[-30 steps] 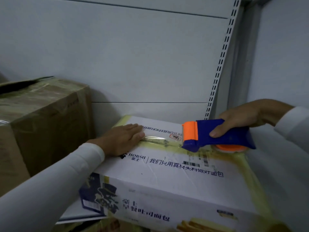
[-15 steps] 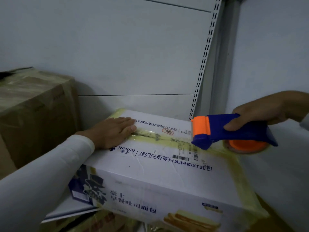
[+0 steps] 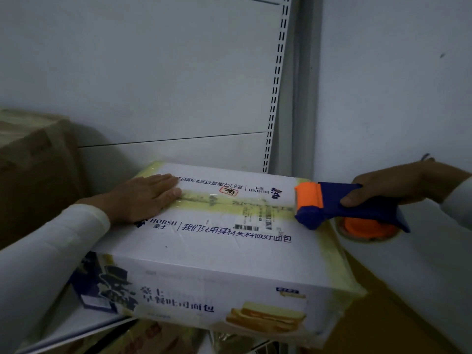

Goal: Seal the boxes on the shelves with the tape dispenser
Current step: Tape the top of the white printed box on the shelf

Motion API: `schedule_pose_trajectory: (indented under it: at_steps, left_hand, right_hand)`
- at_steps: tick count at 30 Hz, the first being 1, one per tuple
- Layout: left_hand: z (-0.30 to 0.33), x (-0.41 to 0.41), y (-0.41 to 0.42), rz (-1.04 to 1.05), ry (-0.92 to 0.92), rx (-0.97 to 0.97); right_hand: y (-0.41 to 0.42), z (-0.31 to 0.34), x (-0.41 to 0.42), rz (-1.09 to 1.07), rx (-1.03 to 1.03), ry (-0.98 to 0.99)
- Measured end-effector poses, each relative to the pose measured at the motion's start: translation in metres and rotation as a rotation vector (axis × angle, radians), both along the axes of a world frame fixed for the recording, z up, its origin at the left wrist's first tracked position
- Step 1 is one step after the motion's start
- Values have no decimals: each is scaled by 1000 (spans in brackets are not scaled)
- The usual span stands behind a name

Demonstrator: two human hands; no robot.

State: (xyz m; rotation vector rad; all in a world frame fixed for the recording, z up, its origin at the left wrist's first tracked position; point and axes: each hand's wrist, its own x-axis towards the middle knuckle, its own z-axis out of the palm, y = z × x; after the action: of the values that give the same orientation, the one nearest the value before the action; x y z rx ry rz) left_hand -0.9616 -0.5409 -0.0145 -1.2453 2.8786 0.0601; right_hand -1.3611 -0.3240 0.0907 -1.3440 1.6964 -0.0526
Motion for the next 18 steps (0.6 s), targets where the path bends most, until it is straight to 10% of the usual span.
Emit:
schedule_pose_trajectory:
  at_steps: [18]
  left_hand:
    - [-8, -153, 74, -287, 100, 114]
  right_hand:
    - [11, -40, 0, -114, -105, -27]
